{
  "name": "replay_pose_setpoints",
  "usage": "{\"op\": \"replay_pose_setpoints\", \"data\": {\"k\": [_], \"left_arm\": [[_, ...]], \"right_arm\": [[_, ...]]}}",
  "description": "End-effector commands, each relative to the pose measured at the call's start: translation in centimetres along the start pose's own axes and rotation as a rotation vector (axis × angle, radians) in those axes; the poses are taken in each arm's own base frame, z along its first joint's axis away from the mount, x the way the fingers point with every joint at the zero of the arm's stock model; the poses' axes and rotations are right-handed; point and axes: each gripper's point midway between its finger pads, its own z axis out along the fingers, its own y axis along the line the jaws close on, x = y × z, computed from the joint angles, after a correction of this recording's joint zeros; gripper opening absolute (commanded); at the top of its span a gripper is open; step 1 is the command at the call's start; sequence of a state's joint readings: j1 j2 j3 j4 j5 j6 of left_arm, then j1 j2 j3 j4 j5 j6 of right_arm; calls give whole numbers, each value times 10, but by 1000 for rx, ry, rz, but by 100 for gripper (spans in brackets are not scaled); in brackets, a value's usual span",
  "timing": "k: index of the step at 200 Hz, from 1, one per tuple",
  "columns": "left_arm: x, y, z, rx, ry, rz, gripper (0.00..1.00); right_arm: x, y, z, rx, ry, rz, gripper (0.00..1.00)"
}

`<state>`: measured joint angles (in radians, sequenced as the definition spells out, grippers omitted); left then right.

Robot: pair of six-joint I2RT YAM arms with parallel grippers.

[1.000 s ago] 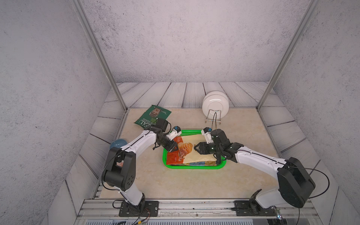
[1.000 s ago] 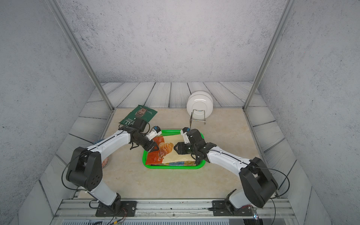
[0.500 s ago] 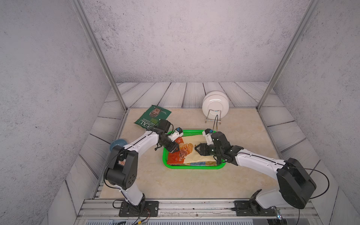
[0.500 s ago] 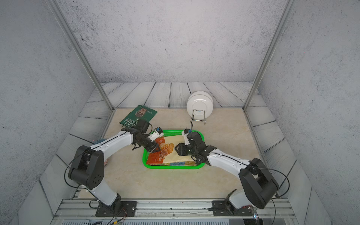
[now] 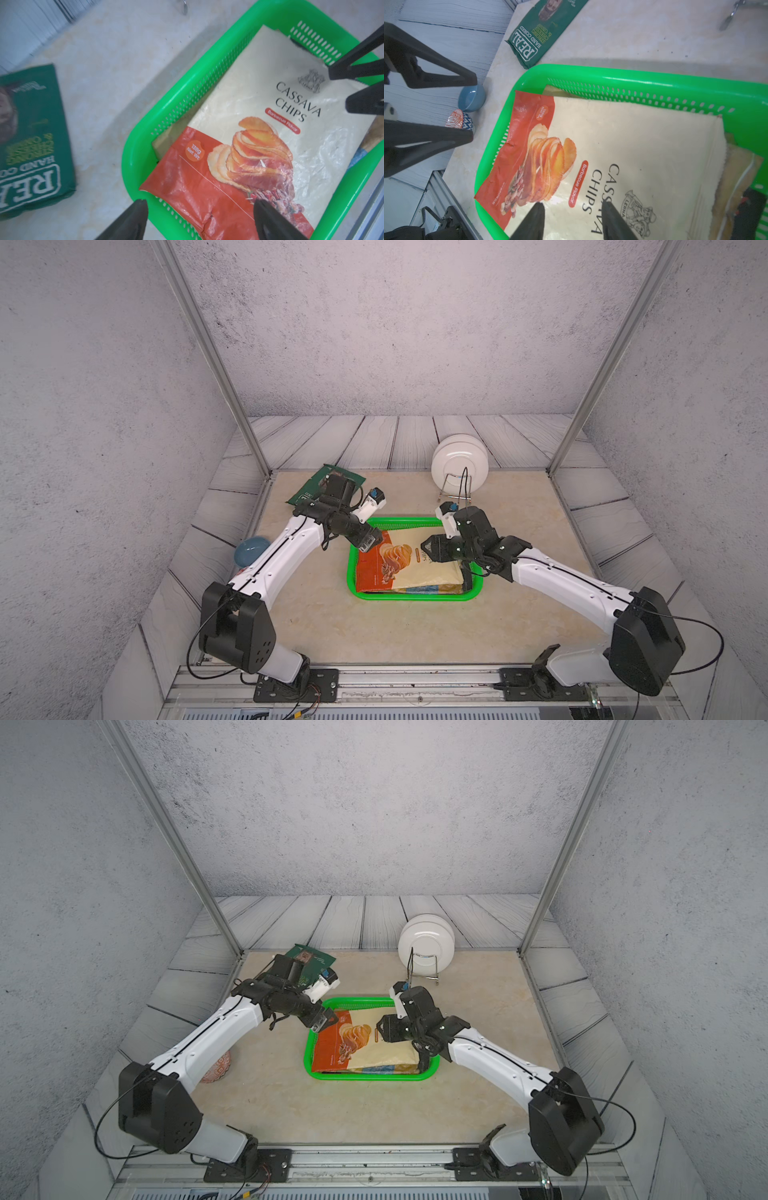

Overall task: Put the potato chips into the basket
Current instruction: Place the potato chip in the basket, then pick up the potato chip from the corner of the board.

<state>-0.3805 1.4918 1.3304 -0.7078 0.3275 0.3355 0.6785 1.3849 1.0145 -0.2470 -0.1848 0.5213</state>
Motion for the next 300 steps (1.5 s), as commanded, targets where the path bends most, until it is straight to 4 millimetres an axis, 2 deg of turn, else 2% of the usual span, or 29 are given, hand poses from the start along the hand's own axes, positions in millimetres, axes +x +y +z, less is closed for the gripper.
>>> {"op": "replay_pose_setpoints", "data": {"k": [1,17,39,57,81,110,141,174,234,300], "left_arm": [[-1,28,-9,-101,19,-48,87],[0,54,-11,-161,27,-109,87],[8,100,-13,-210,14,-287,87],[23,141,-11,-269,16,-446,87],[47,187,-5,-327,13,-634,87],[73,231,5,-359,7,-816,84],[93,265,17,-391,-26,-949,84],[106,281,39,-323,-35,-1055,84],[116,277,89,-128,-55,-1224,76],[127,286,110,-125,-74,-1357,74]], "right_arm": [[-11,-2,-19,52,-24,-42,49],[-16,-1,-23,63,-37,-52,49],[-21,1,-28,60,-57,-55,49],[-24,3,-33,53,-76,-51,49],[-25,4,-36,46,-92,-48,49],[-22,5,-36,31,-96,-36,49],[-19,4,-33,9,-122,-11,49],[-19,4,-32,7,-114,-8,49],[-20,6,-33,-5,-132,3,49],[-19,3,-36,5,-137,1,49]]}}
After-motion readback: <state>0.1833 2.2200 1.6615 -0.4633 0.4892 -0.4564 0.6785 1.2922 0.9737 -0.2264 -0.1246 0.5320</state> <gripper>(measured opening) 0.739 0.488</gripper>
